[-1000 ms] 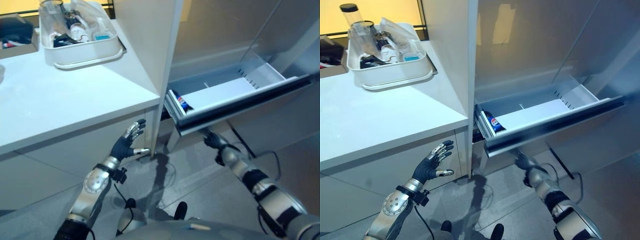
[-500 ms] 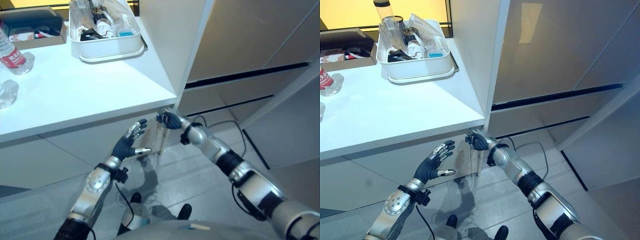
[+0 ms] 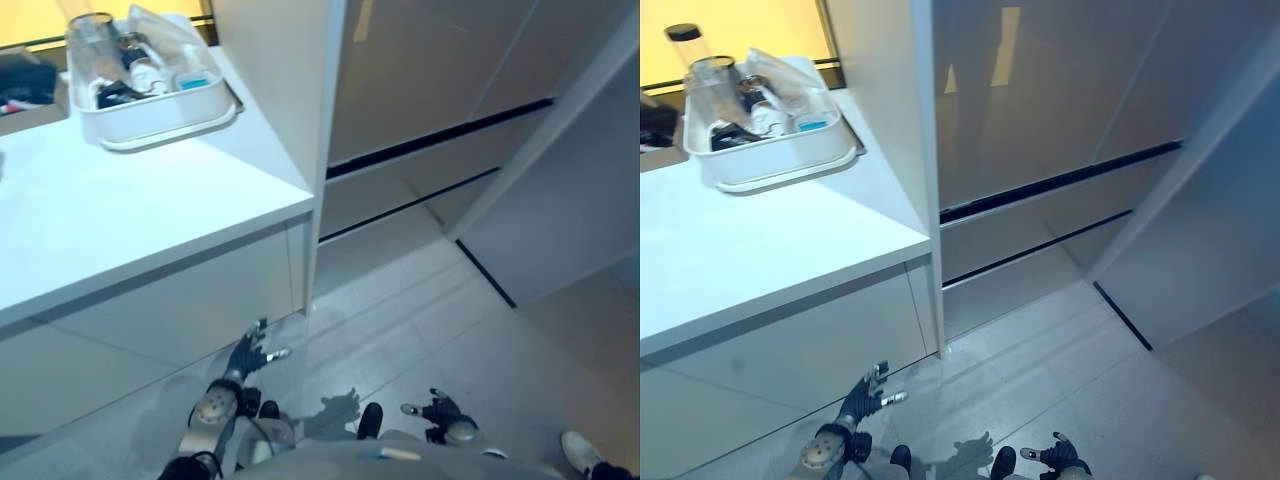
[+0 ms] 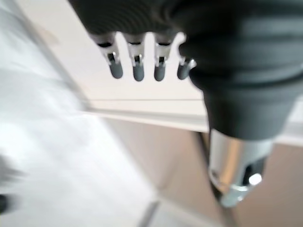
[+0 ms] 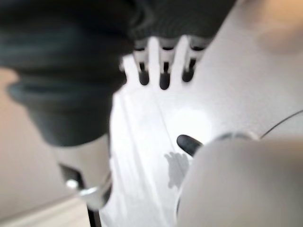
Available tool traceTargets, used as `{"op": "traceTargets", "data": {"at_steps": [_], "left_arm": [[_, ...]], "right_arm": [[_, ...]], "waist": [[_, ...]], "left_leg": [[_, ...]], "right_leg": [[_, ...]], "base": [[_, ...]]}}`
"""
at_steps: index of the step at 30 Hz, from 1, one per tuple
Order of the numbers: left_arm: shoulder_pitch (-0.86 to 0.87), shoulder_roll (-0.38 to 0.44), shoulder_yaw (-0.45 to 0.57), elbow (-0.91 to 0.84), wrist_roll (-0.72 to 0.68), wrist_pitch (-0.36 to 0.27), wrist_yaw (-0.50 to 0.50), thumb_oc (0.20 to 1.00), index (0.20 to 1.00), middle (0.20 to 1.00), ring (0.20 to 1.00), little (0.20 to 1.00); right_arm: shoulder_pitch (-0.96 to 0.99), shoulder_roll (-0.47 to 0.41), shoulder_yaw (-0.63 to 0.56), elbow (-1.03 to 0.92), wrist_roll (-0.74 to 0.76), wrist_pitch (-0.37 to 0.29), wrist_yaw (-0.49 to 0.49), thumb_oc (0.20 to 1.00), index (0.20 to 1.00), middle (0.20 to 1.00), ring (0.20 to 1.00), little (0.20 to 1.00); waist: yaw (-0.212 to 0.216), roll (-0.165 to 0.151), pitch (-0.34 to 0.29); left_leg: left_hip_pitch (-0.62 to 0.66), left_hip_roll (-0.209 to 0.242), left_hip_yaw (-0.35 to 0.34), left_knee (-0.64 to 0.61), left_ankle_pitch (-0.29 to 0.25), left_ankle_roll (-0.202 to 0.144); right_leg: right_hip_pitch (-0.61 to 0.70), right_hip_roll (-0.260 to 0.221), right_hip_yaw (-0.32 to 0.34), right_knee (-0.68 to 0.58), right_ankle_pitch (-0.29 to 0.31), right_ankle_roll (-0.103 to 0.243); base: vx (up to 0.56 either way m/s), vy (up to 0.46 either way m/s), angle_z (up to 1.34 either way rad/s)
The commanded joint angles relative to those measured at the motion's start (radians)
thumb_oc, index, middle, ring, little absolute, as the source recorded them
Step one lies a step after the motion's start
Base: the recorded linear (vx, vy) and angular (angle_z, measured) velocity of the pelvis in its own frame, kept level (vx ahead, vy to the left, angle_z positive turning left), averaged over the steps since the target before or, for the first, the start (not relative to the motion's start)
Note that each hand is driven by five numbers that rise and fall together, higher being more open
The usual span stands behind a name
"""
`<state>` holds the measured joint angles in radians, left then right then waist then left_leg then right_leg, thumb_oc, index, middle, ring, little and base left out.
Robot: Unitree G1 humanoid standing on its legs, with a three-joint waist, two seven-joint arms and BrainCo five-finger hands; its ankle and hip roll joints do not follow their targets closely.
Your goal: Take the drinks into the refrigerator
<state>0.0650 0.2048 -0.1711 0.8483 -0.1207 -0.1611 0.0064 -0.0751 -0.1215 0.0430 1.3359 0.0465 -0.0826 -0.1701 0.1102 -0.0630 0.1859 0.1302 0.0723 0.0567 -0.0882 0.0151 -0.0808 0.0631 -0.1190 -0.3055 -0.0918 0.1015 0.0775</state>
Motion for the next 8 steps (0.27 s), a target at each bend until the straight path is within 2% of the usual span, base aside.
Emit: {"op": "traceTargets", "data": {"at_steps": [1, 4, 8], "left_arm": [[-0.089, -0.046, 0.033, 0.125, 0.055, -0.002, 0.040, 1.000, 1.000, 1.000, 1.000, 1.000], [-0.146, -0.057, 0.061, 0.350, 0.141, 0.020, 0.071, 1.000, 1.000, 1.000, 1.000, 1.000], [-0.153, -0.075, 0.091, 0.450, 0.184, 0.043, 0.090, 1.000, 1.000, 1.000, 1.000, 1.000]], "right_arm": [[0.011, 0.016, 0.028, 0.065, 0.026, 0.007, -0.007, 1.000, 1.000, 1.000, 1.000, 1.000], [0.015, 0.027, 0.067, 0.047, -0.002, 0.000, -0.012, 1.000, 1.000, 1.000, 1.000, 1.000], [-0.007, 0.030, 0.101, 0.036, -0.032, -0.002, -0.017, 1.000, 1.000, 1.000, 1.000, 1.000]], "waist": [[0.005, 0.009, -0.019], [-0.018, 0.012, -0.029], [-0.025, 0.018, -0.040]], "left_leg": [[0.010, -0.081, 0.022, 0.001, -0.077, 0.074], [0.020, -0.077, 0.037, 0.001, -0.082, 0.071], [0.030, -0.077, 0.042, 0.001, -0.088, 0.070]], "right_leg": [[0.035, 0.007, -0.012, 0.066, -0.055, 0.026], [0.037, 0.014, 0.004, 0.065, -0.058, 0.023], [0.044, 0.018, 0.014, 0.066, -0.062, 0.020]], "base": [[0.00, 0.000, 0.00], [0.01, 0.002, -0.03], [0.03, 0.003, -0.21]]}}
